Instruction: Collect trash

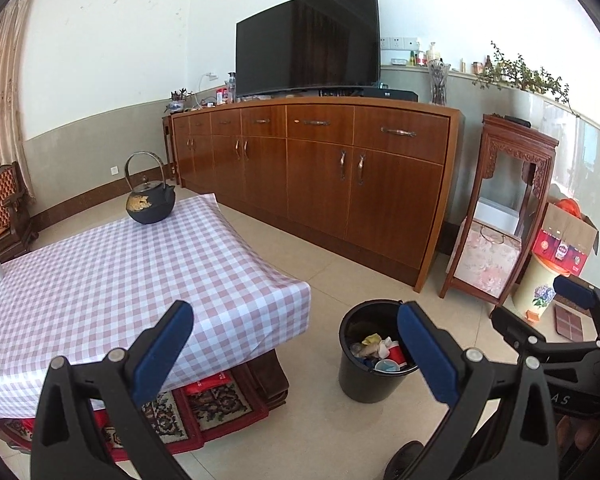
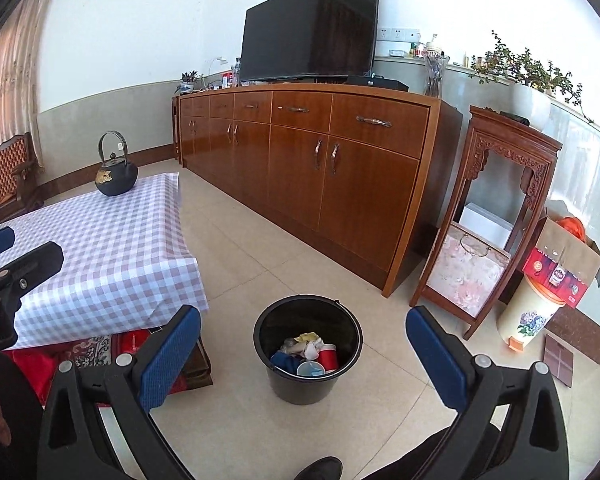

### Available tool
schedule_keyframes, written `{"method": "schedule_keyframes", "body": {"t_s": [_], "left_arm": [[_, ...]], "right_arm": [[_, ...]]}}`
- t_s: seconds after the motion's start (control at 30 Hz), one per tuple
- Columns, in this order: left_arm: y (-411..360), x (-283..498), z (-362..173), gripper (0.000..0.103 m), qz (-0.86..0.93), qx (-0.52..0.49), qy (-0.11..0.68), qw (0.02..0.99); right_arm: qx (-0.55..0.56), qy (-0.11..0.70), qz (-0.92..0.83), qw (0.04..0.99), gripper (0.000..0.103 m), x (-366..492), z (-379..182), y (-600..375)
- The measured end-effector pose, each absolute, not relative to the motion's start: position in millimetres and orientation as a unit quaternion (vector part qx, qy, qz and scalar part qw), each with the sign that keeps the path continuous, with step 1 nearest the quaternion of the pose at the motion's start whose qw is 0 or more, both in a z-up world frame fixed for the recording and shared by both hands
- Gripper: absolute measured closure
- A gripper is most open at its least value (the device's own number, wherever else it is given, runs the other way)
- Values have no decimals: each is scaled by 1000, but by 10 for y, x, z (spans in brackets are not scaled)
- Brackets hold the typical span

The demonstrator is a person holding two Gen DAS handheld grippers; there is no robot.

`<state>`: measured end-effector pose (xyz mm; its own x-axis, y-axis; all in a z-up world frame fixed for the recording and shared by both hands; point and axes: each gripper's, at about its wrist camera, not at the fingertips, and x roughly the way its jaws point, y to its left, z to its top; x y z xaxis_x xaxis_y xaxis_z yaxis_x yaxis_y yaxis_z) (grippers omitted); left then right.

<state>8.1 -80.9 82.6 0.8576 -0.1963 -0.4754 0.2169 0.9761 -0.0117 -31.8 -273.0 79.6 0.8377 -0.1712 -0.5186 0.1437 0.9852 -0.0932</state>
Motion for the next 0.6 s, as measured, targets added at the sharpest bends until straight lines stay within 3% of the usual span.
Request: {"method": "schedule_keyframes", "body": {"t_s": [0.6], "left_arm": [[-747, 50, 830, 0, -102, 17, 244, 964]], "right_arm": [[-34, 274, -79, 958, 0, -323, 757, -2709]]}}
